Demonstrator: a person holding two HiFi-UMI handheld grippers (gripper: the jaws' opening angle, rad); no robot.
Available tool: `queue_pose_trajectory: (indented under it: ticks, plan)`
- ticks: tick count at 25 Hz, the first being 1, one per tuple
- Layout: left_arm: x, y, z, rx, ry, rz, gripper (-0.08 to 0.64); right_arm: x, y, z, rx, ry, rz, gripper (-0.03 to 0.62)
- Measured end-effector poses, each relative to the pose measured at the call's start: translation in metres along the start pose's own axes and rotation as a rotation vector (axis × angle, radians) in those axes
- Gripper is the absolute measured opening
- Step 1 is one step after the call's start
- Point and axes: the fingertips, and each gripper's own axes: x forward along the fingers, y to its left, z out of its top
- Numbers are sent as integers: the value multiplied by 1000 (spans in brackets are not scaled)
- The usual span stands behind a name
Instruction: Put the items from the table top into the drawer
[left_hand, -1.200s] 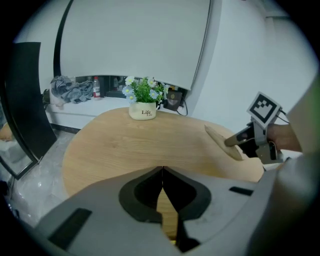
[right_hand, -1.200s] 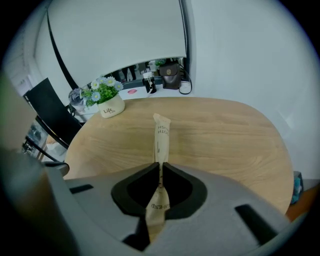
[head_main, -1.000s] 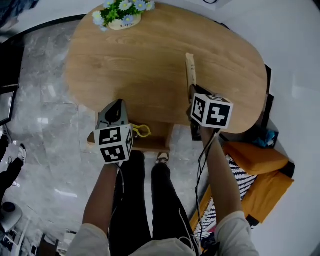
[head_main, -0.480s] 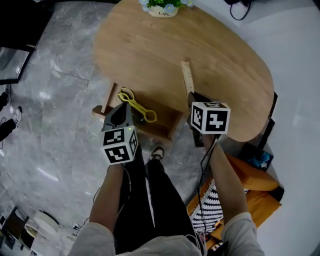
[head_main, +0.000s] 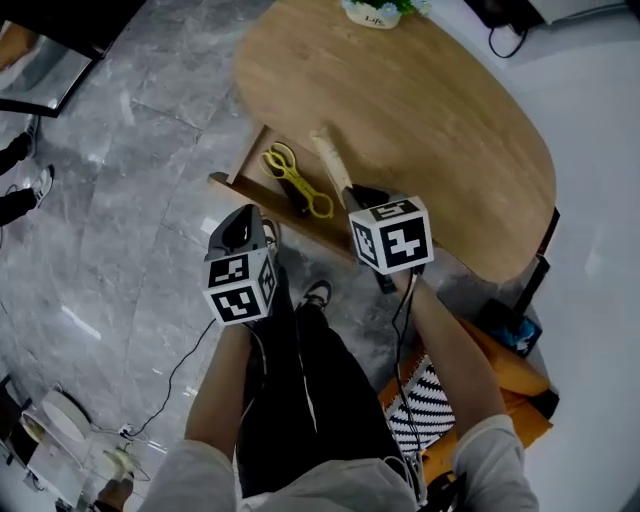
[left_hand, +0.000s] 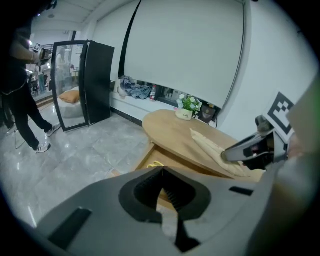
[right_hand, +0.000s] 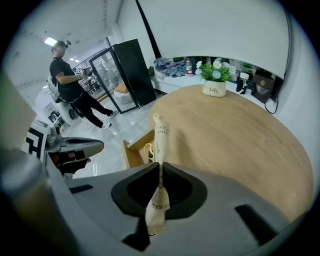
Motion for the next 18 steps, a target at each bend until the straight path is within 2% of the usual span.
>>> queue_pose_trajectory:
  ticks: [4,8,11,13,18]
  plan:
    - [-11,18,-14,-34,-13,24,9,12,32,-7,-83,25,65,21]
    - [-18,33,-26,-60,-12,43,9,20,44,-9,-135,45,80,23]
    - [-19,40,-27,-74,-13,51,9,26,42,-7,-158,61,68,36]
    - [-18,45,-25,-78,-16,53,9,29,38,-5,-165,68,49,107]
    - [-9,54,-14,-75,-17,58,9,35,26,1,-135,66,14,112]
